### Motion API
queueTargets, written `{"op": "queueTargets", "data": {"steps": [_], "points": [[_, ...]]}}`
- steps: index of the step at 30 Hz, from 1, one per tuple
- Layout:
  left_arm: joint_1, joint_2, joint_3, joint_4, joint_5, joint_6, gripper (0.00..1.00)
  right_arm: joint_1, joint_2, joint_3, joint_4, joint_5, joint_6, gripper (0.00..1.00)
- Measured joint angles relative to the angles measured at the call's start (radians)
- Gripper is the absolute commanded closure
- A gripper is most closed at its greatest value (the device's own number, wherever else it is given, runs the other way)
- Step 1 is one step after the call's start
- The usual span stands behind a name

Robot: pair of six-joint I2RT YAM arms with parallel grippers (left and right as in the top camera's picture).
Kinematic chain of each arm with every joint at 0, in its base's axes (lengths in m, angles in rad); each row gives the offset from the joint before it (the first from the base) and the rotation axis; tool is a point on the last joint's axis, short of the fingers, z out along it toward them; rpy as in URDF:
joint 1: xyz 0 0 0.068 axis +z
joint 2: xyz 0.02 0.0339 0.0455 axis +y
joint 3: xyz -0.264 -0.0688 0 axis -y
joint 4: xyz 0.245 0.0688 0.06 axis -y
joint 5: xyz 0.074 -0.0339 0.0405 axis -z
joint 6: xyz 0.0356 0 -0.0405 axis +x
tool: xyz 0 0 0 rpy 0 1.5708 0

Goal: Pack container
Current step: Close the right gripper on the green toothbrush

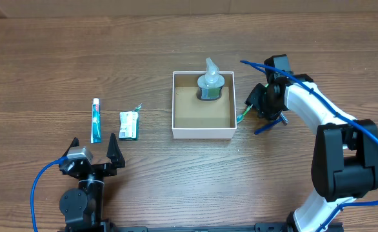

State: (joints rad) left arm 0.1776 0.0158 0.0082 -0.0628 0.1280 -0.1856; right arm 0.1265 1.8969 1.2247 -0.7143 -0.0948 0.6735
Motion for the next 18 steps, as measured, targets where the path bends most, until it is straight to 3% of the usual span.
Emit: {"op": "queueTargets", "data": {"steps": [4,18], "points": [[0.0,0.0,0.0,0.0,0.0,0.0,0.0,0.045,0.0,0.0,0.069,0.06,0.004,0.44],[0.0,0.0,0.0,0.0,0.0,0.0,0.0,0.058,0.0,-0.025,0.08,0.164,0.047,0.38]]}}
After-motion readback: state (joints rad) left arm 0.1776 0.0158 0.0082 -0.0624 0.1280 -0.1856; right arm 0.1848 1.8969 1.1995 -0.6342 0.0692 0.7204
